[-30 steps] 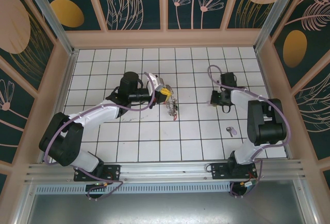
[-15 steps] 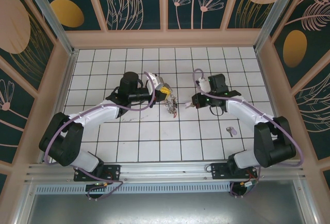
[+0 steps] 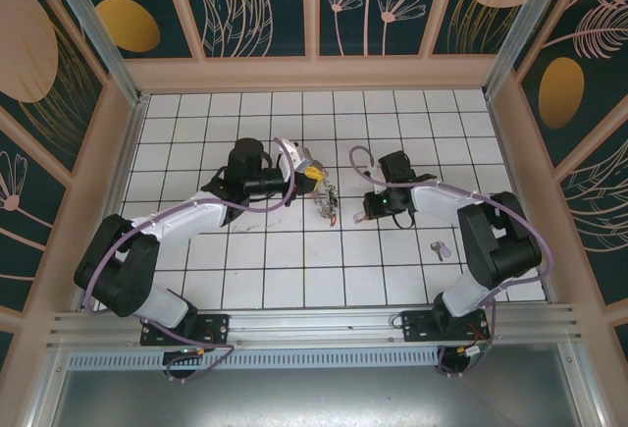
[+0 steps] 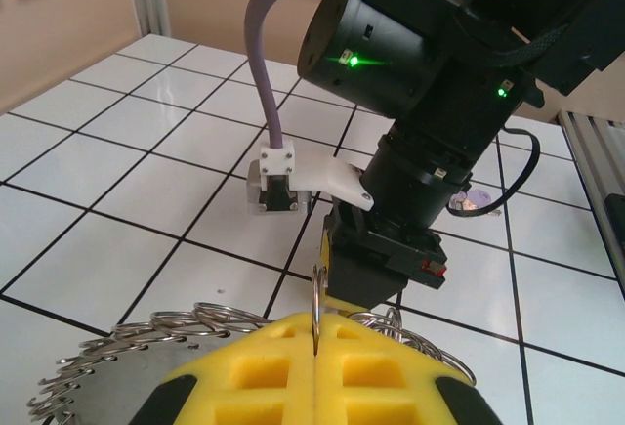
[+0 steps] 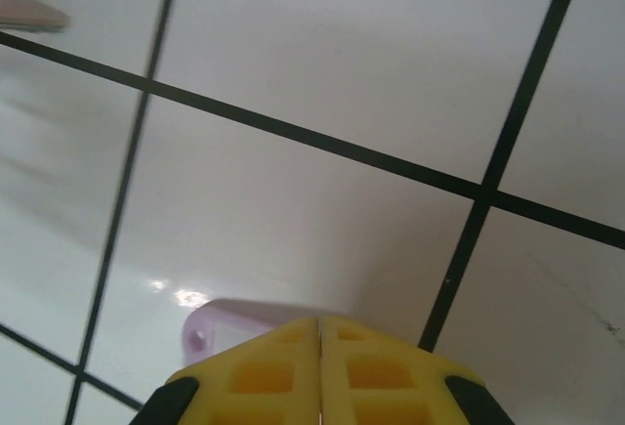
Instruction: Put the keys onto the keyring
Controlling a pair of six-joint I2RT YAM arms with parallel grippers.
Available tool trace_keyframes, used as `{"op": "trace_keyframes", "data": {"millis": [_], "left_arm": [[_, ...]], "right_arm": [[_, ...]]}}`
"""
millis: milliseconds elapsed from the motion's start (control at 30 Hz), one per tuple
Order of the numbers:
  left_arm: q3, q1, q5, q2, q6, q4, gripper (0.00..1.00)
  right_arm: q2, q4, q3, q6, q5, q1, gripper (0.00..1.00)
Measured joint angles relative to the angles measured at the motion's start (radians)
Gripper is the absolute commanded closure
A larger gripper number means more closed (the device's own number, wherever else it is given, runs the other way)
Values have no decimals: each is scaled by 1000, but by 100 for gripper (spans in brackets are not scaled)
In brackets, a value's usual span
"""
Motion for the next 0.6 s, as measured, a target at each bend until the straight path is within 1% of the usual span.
{"op": "trace_keyframes", "data": {"millis": [33, 100, 167, 533, 600], "left_arm": [[0, 0, 0, 0, 0, 0, 100], [0, 0, 0, 0, 0, 0, 100], [0, 0, 0, 0, 0, 0, 100], [0, 0, 1, 0, 0, 1, 100], [0, 0, 2, 0, 0, 1, 100]], "right_arm": [[8, 1, 0, 6, 3, 0, 89], [13, 3, 0, 21, 5, -2, 82], [13, 8, 0, 40, 8, -6, 78], [-2, 11, 0, 177, 24, -17, 78], [-13, 8, 0, 196, 26, -17, 77]]}}
